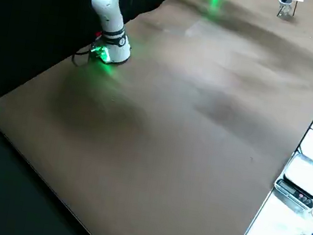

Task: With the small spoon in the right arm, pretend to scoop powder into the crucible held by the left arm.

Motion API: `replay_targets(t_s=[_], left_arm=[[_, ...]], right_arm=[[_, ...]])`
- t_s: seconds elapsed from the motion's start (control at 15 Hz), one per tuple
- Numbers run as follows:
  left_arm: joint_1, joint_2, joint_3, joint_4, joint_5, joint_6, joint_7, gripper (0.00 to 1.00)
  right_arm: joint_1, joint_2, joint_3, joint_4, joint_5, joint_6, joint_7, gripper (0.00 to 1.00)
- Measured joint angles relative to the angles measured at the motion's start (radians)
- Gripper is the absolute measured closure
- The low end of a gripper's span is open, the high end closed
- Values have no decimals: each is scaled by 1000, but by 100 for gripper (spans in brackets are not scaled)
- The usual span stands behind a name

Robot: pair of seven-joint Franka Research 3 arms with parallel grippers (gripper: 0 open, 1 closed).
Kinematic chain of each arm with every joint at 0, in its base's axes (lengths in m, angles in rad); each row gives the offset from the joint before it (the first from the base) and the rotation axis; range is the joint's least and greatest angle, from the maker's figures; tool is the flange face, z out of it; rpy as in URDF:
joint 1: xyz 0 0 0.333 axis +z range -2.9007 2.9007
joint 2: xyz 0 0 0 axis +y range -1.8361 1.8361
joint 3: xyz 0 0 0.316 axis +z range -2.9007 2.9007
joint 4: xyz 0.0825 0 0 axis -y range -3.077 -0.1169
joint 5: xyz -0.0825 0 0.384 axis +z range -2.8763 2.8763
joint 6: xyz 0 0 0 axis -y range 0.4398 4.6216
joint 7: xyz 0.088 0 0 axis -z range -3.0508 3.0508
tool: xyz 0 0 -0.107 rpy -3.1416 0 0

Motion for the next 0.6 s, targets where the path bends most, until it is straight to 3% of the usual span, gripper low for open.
replay_targets(t_s=[0.6], left_arm=[[6,0,1,0,0,1,0,93]], right_arm=[[-16,7,0,3,78,-6,12,75]])
